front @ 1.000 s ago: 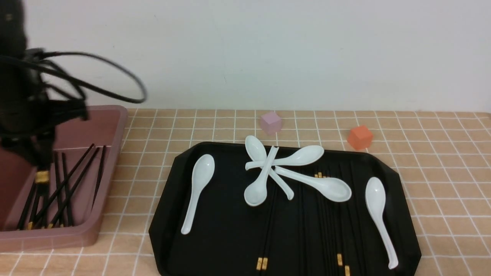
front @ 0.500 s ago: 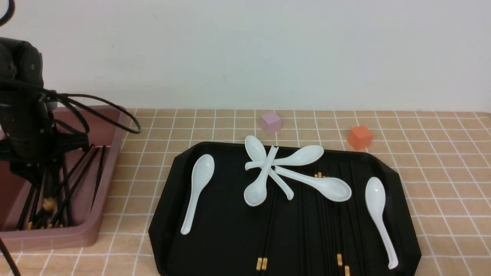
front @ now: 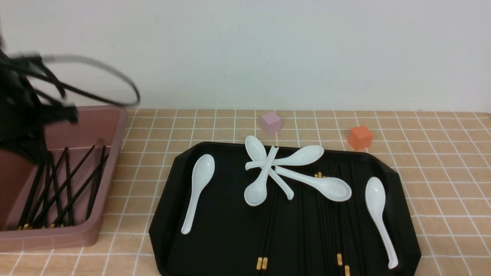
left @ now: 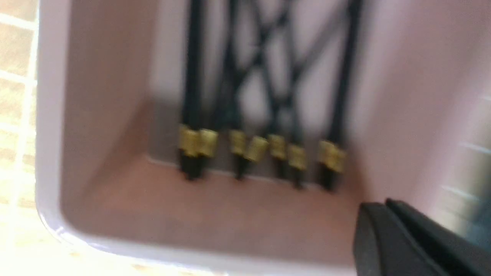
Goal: On brown tablecloth take chopsticks from black tray and put them in box.
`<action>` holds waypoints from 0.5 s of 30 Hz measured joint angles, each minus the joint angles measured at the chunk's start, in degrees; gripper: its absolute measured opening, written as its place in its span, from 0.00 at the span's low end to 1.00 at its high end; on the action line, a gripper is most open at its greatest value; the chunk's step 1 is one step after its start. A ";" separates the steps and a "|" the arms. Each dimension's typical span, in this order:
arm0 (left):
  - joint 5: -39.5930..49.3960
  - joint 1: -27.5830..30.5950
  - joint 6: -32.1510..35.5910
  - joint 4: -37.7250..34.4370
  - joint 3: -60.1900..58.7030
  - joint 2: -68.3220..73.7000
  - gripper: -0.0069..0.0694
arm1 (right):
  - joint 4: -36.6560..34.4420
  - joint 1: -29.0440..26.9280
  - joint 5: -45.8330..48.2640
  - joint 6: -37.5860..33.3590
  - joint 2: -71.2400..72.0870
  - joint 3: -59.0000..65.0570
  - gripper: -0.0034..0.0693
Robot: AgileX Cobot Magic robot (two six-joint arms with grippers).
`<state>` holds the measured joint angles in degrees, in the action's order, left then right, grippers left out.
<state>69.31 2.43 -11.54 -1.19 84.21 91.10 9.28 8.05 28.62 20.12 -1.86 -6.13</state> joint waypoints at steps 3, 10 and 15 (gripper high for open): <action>-0.90 0.00 3.81 -6.35 -2.28 -9.40 0.07 | 0.00 0.00 0.00 0.00 0.00 0.00 0.38; -9.61 0.00 11.54 -20.16 -20.18 -36.31 0.07 | 0.00 0.00 0.00 0.00 0.00 0.00 0.38; -25.40 0.00 13.42 -27.05 -43.67 -66.12 0.07 | 0.00 0.00 0.00 0.00 0.00 0.00 0.38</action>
<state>43.91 2.43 1.88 -28.25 40.54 24.98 9.28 8.05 28.62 20.12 -1.86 -6.13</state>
